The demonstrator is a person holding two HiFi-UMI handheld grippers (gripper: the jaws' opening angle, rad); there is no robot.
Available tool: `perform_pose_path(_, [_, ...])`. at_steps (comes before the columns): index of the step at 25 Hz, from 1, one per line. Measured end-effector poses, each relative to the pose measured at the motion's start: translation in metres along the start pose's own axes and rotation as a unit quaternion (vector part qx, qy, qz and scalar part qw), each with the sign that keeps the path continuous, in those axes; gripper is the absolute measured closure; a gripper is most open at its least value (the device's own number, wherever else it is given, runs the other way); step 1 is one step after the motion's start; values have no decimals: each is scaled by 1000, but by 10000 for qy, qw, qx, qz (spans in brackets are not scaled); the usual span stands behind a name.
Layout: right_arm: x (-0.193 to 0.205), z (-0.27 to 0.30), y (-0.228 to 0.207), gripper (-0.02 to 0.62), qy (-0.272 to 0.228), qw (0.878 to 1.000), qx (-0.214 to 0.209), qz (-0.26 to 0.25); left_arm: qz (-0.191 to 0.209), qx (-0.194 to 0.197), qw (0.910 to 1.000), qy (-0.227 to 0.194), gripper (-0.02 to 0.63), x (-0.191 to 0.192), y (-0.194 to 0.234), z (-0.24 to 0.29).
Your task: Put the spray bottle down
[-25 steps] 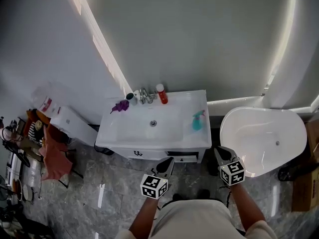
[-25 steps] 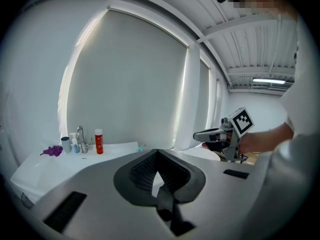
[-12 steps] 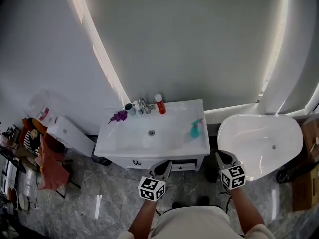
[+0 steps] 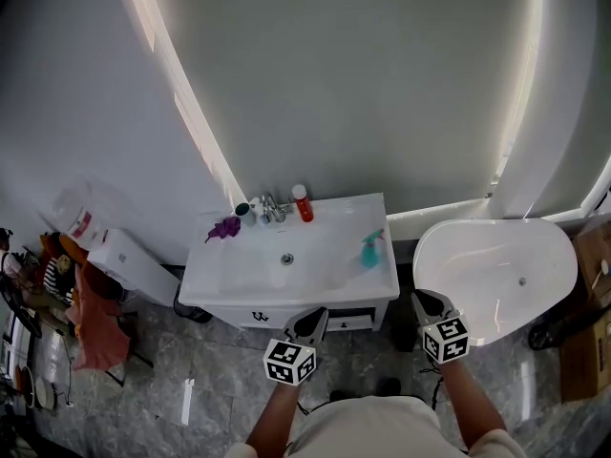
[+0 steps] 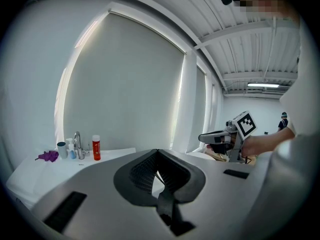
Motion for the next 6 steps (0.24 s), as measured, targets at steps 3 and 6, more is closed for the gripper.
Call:
perform_pose_path(3, [0, -4, -1, 585, -17, 10000, -12, 21, -14, -28, 10000, -23, 600, 1, -3, -2])
perform_pose_path(6, [-1, -6, -1, 584, -22, 10000, -14, 29, -38, -57, 10000, -46, 600, 0, -4, -4])
Point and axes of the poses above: the fingertips, and each gripper's own axes: z forward along the fingers, y to its left, x out of its underside, the point moved 7 cm from there along -z, backward along the fingers, and after that the axes turned 3 degrees about -z, right-handed, at the moved point
